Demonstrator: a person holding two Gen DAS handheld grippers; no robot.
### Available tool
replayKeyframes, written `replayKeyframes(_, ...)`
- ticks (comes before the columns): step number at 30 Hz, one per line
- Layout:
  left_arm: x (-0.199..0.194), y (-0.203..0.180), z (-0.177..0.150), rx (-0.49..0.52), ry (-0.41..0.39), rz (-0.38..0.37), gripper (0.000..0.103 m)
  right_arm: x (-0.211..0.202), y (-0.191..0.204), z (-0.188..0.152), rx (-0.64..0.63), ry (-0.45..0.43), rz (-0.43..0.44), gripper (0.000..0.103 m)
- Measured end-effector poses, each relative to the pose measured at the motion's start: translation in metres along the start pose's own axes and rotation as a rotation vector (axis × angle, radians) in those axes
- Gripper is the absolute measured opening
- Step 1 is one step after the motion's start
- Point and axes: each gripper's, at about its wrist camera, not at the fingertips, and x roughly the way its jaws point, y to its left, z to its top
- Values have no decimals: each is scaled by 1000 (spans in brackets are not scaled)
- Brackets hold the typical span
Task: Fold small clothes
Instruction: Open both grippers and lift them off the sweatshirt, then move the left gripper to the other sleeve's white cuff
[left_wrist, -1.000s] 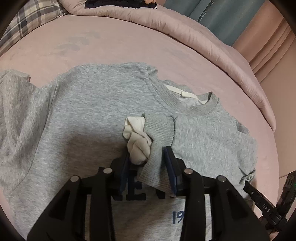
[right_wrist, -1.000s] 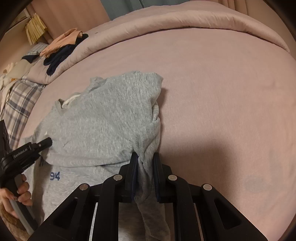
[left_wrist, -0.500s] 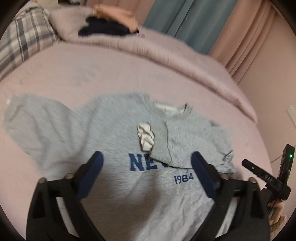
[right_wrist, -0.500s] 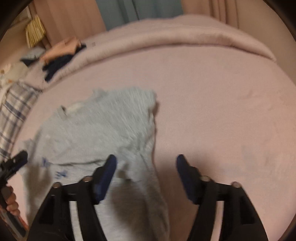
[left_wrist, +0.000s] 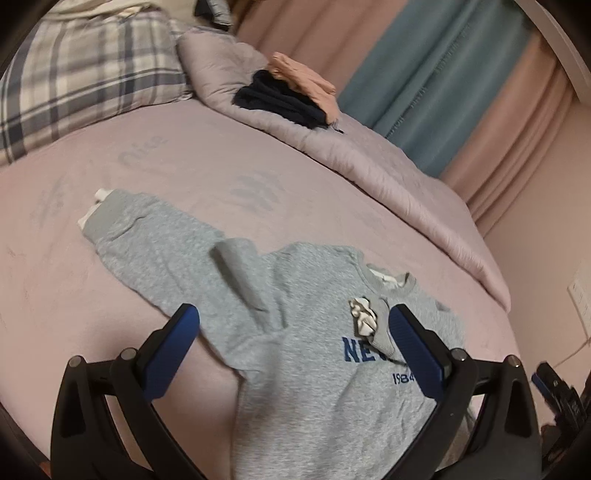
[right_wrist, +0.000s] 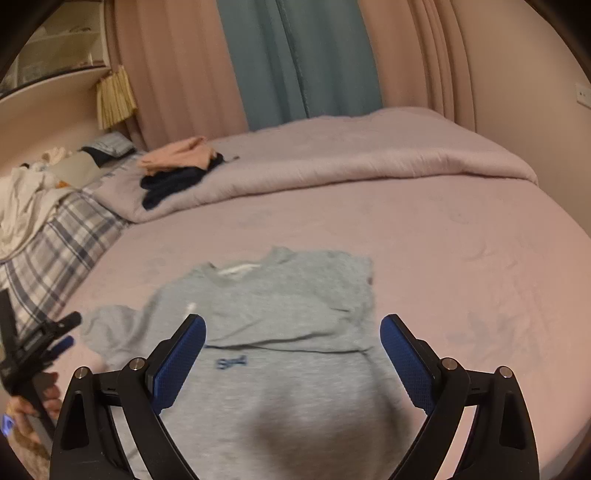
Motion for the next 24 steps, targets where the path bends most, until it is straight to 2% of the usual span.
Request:
replayKeyframes(9, -1, 32, 1, -52, 23, 32, 103, -13, 38, -8, 12, -60, 30, 95)
replayKeyframes(16, -2, 47, 3, -101, 34, 14, 103, 0, 48, -19, 24, -4, 7, 95)
replayKeyframes(21, -6, 49, 4, -85, 14, 69, 103, 7, 50, -22, 26, 19, 14, 95)
replayKeyframes(24, -6, 50, 4, -87, 19, 61, 103, 6, 52, -25, 15, 18, -5, 95)
